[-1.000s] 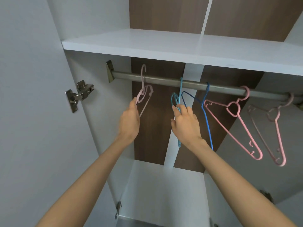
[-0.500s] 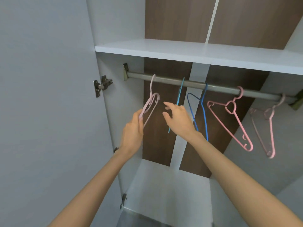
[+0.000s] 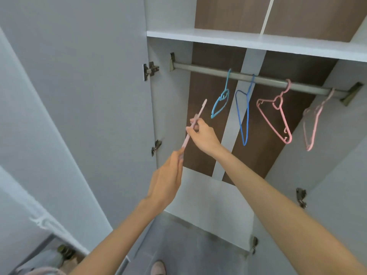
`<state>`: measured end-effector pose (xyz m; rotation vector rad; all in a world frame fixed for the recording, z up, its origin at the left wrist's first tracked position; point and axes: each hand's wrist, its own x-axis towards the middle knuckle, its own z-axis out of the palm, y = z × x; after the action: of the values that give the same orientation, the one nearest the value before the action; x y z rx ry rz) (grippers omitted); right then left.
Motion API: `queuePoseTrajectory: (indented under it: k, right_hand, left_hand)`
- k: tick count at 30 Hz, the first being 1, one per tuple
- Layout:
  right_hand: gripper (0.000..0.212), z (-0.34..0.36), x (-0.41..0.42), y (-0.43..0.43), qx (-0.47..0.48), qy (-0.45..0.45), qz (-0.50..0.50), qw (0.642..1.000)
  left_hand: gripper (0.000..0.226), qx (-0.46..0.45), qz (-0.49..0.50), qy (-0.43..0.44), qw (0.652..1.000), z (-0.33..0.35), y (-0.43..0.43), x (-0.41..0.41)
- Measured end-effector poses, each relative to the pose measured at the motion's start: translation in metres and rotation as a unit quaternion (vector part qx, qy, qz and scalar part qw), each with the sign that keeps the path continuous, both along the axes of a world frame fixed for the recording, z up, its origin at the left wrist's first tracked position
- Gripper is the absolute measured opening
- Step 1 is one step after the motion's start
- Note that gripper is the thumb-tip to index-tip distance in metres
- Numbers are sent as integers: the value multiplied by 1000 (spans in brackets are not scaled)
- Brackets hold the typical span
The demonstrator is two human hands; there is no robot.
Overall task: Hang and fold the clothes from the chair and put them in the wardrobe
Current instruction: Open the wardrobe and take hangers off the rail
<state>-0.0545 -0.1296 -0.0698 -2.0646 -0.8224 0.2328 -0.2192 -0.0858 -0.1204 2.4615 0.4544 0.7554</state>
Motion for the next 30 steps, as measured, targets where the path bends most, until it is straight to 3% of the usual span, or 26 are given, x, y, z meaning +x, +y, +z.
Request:
queuePoseTrajectory:
  k: [7,15,23,30]
  right_hand:
    - [8,-7,-61,-2,56,74,-32,995]
    - [12,-14,-142,17,32,51,-47,997]
    - [12,-29,-243,8,-10,68,-60,996]
    - [9,-41,-311,-32,-85,70,-16,994]
  left_hand:
    - [34,-11,-83,52,995,-9,-6,-69]
    - [41,-50,-165,83,981,-19,42,-152]
    - [45,-69,-136,99,983,-41,111,-239]
    - [55,39,-154,81,984,-45,119,-265]
